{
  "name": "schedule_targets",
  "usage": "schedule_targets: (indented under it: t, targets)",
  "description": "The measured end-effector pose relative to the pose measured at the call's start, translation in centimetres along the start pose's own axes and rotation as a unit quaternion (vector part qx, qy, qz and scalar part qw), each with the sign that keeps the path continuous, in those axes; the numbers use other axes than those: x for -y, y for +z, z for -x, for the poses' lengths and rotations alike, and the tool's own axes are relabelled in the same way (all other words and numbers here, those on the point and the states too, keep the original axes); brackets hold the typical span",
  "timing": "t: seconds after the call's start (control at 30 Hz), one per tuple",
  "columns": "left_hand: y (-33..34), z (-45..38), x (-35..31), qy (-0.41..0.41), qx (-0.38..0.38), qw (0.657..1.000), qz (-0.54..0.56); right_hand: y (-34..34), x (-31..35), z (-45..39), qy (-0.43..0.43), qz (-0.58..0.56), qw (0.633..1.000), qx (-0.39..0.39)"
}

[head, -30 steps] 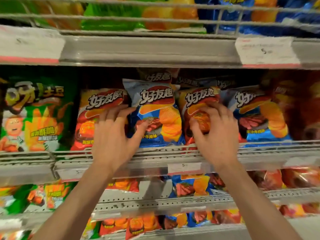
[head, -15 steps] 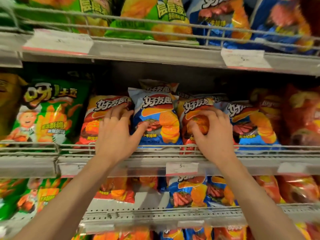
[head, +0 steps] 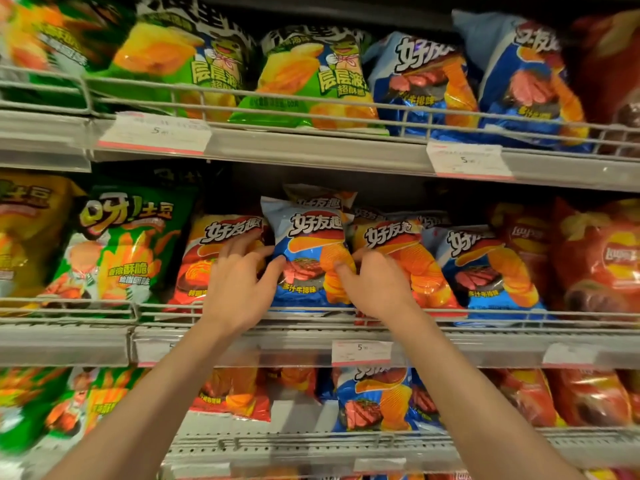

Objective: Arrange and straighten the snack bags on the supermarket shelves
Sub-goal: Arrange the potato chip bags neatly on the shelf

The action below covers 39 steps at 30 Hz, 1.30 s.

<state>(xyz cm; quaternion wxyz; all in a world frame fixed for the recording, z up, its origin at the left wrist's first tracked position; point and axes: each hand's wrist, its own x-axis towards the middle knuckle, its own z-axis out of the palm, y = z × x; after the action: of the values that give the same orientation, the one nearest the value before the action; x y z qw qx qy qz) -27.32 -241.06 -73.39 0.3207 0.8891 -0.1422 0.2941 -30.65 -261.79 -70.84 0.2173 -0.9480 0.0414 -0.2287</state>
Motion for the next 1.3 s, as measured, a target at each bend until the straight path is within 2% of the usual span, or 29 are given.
schedule_targets:
  t: [0.13, 0.27, 0.43, 0.6, 0.67, 0.7, 0.77, 0.8, 0.83, 0.9, 0.97, 1.1, 1.3]
  targets:
    - [-0.2, -0.2, 0.3, -0.022, 0.014, 0.996, 0.091, -0.4, 0.8, -0.2, 0.021, -0.134, 0.991, 0.002]
    - [-0.5, 0.0, 0.4, -0.068, 0.023, 0.979, 0.191, -0.8, 1.3, -0.2, 0.03, -0.283, 0.958, -0.043]
    - [-1.6, 0.7, -1.1, -0.082, 0.04, 0.943, 0.321, -1.1, 1.4, 0.4, 0.016, -0.355, 0.933, -0.063]
    - [-2.6, 1.0, -1.2, -0.083, 0.028, 0.937, 0.339, -1.4, 1.9, 1.8, -0.007, -0.399, 0.917, -0.006]
    - [-2.8, 1.0, -1.1, -0.088, 0.01, 0.934, 0.347, -1.9, 1.6, 2.2, -0.023, -0.376, 0.926, 0.017]
    - [-2.9, 1.0, -1.1, -0.088, 0.001, 0.934, 0.348, -2.4, 1.0, 2.4, -0.036, -0.333, 0.942, 0.002]
    - [-2.9, 1.0, -1.1, -0.088, -0.012, 0.935, 0.344, -3.3, -1.0, 2.4, -0.057, -0.179, 0.978, -0.087]
    - [-2.9, 1.0, -1.2, -0.089, -0.015, 0.936, 0.34, -3.8, -2.2, 2.3, -0.055, -0.096, 0.985, -0.135]
    - [-2.9, 1.0, -1.2, -0.091, -0.019, 0.936, 0.34, -4.2, -3.6, 2.2, -0.036, -0.032, 0.986, -0.161]
    - [-2.9, 1.0, -1.2, -0.095, -0.028, 0.932, 0.35, -4.3, -6.0, 2.1, 0.025, 0.024, 0.988, -0.149]
    - [-3.0, 1.1, -1.5, -0.098, -0.036, 0.927, 0.361, -3.8, -7.4, 2.1, 0.076, 0.023, 0.991, -0.106]
    - [-3.7, 1.4, -1.7, -0.088, -0.06, 0.927, 0.359, -2.9, -8.0, 2.0, 0.109, 0.027, 0.992, -0.058]
    - [-6.3, 1.4, 0.8, -0.097, -0.082, 0.929, 0.347, -3.4, -8.0, 2.1, 0.115, -0.046, 0.99, -0.06]
